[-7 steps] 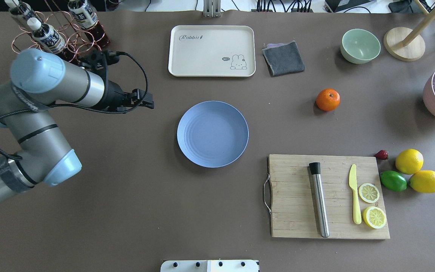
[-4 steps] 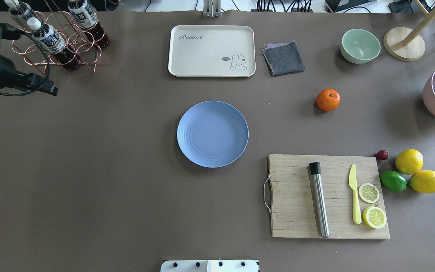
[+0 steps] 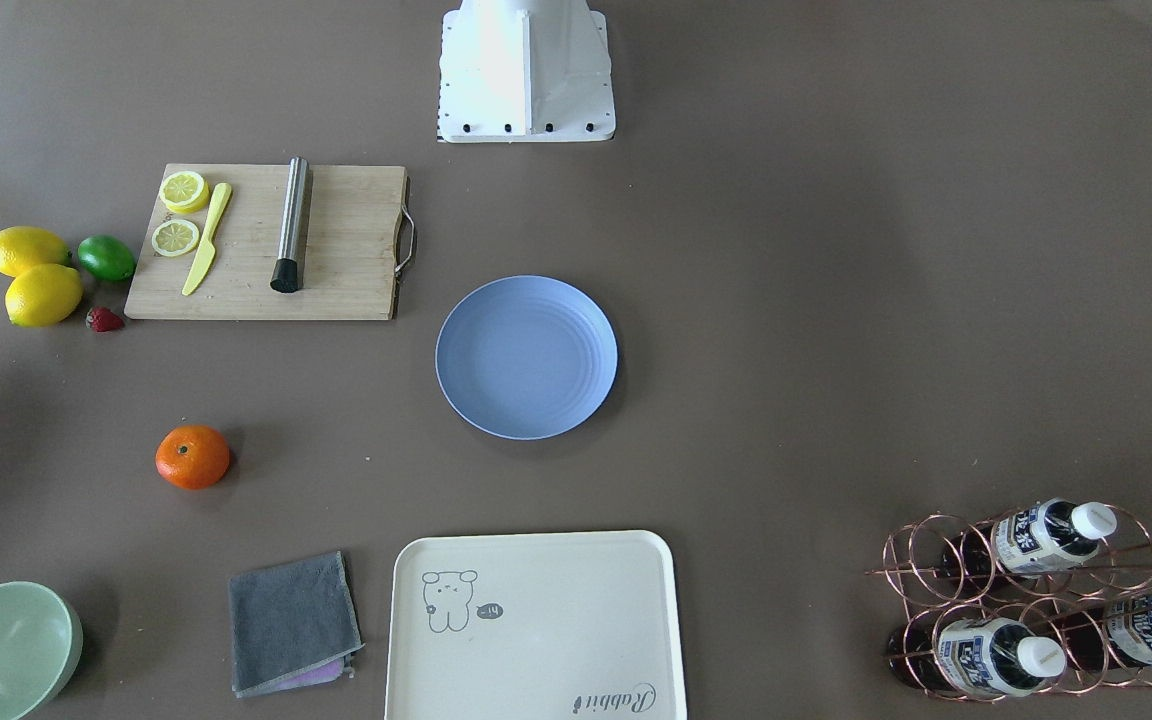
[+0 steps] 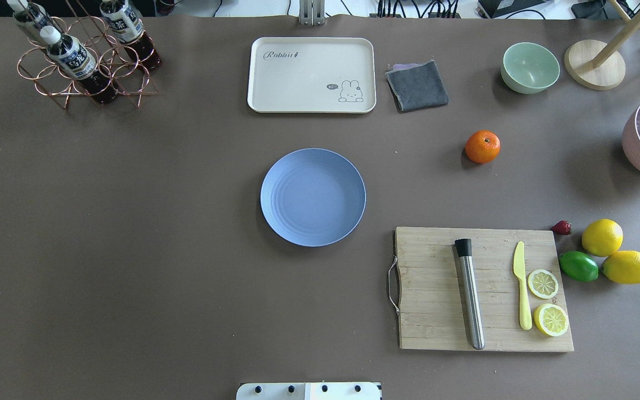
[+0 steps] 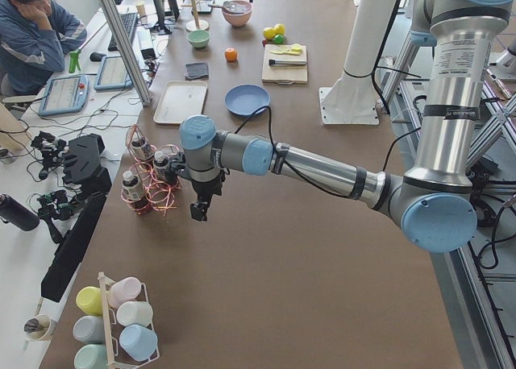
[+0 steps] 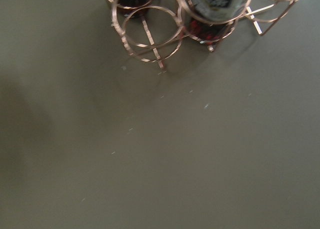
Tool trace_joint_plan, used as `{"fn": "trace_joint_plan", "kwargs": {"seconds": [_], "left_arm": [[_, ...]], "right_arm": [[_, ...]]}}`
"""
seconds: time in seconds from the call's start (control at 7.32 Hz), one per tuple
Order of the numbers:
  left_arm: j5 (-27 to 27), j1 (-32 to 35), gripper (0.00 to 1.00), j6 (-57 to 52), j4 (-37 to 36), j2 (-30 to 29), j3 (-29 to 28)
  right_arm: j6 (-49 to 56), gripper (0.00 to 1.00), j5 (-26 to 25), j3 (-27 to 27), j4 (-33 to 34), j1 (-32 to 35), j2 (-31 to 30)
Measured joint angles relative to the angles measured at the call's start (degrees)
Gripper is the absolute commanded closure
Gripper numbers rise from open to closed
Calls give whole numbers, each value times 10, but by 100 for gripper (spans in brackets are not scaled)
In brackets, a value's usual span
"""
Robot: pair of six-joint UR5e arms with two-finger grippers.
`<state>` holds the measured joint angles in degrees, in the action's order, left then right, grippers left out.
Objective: Pick orange to plate
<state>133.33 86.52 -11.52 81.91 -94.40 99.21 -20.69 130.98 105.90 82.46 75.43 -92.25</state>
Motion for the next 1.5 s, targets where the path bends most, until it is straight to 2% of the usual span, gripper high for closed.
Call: {"fn": "trace_joint_plan", "kwargs": {"seconds": [0.41,0.68,0.82,1.09,1.5], "left_arm": [[5,38,2,-37,-14,16,-42],[6,43,2,-38,-3,23,-45],[7,46,2,-39,-1,27,-44],[8,47,2,-39,0,33,-42],[8,47,2,-39,1,35,-42]], "right_arm": [[-136,0,-62,-40,0,-98,96],[-211,0,-81,-106,-7,-157,189],[-228,0,-88,-144,-37,-174,218],[-264,0,-92,-201,-111,-194,243],[-297,0,-104,-220,-132,-224,259]]}}
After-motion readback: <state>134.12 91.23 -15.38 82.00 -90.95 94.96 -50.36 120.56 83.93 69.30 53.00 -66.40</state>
